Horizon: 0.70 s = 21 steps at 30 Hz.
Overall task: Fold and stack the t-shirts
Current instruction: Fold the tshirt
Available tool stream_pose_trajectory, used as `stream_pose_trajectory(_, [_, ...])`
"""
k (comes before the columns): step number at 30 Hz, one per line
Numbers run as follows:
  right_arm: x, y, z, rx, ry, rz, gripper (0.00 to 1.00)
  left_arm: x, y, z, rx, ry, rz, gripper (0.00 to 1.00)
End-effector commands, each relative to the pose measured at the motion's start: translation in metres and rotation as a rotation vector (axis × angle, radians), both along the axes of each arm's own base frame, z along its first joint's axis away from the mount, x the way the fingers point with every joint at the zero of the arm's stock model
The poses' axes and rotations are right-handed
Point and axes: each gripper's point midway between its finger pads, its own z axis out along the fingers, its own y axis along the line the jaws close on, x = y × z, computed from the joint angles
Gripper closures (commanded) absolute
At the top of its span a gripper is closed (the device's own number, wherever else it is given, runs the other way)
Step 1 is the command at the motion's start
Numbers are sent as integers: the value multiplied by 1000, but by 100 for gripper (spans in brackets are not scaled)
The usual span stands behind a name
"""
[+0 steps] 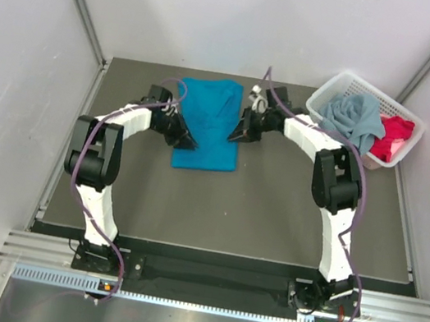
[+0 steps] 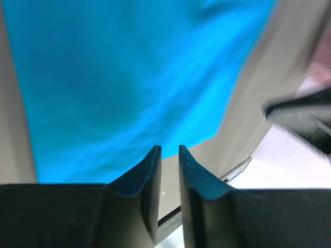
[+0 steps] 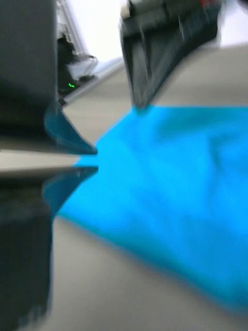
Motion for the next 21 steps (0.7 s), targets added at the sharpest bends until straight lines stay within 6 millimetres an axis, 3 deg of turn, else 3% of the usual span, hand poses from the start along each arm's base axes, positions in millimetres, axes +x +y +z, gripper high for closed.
stream_pose_trajectory(1, [-26,23,12,109,16,55,94,0,5,1,-3,-41,33,77])
stream_pose_trajectory(3, [-33,24,7,127,22,68,99,-14,13,-18,46,15,35,79])
stream_pose_trajectory(4, [-40,19,-7,112,49,67,100,-17,16,-23,58,28,35,80])
stream_pose_trajectory(11, [-70,-4,-49,36,126,71,100,-55,28,-63,115,128,20,82])
stream_pose_trajectory(14, [-76,-12,-46,5,109,80,100,-68,30,-64,128,142,14,83])
stream_pose_trajectory(21, [-78,-30,-15,-45,12,88,90,-90,40,-21,178,67,-5,77])
